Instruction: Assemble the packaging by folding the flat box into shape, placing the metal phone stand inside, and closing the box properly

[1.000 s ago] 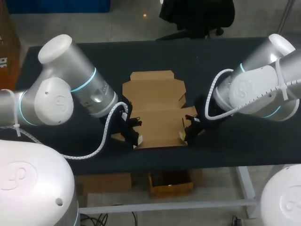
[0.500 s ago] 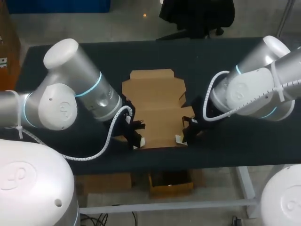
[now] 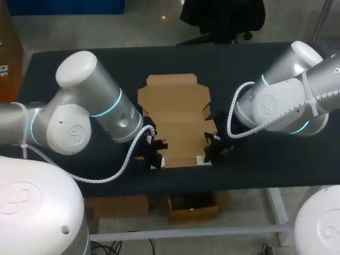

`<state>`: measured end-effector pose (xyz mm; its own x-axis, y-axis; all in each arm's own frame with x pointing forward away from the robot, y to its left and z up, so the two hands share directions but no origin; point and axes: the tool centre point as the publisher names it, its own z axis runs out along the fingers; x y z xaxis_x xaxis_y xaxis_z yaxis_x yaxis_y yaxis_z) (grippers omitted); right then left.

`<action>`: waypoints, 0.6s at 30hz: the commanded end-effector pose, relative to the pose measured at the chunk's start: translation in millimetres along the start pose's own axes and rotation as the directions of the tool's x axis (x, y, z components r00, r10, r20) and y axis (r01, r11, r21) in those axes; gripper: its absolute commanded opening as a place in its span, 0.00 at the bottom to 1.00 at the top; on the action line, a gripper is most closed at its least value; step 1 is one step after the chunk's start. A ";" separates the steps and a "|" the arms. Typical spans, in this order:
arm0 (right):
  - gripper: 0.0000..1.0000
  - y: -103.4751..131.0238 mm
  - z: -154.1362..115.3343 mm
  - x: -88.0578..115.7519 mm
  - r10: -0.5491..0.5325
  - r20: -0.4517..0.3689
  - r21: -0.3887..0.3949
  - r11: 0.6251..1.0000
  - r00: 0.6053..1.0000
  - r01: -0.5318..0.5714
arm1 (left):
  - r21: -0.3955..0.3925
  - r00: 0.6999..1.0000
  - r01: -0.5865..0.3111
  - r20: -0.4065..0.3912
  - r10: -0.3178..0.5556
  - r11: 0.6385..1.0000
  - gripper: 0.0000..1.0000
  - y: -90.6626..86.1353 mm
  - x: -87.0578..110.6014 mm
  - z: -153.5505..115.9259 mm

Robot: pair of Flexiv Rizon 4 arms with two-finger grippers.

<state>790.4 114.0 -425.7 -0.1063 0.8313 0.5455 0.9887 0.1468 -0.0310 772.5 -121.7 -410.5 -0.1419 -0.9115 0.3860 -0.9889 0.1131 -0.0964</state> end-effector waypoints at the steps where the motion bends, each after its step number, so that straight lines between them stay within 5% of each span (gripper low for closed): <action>1: 0.00 3.9 8.7 -4.5 0.007 0.006 0.015 1.000 1.000 -0.007 | -0.005 1.000 0.007 0.003 -0.007 1.000 0.00 -2.6 -1.6 6.7; 18: 0.00 -5.6 -30.0 4.0 -0.014 0.001 -0.075 0.997 1.000 0.014 | 0.006 0.999 0.011 0.045 -0.011 1.000 0.00 -0.9 -2.6 -20.8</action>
<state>798.0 110.1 -411.4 -0.1178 0.8316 0.5427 0.9916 0.1275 0.0199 777.7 -113.7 -403.4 -0.1310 -0.9226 0.3629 -0.9902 0.1041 -0.0927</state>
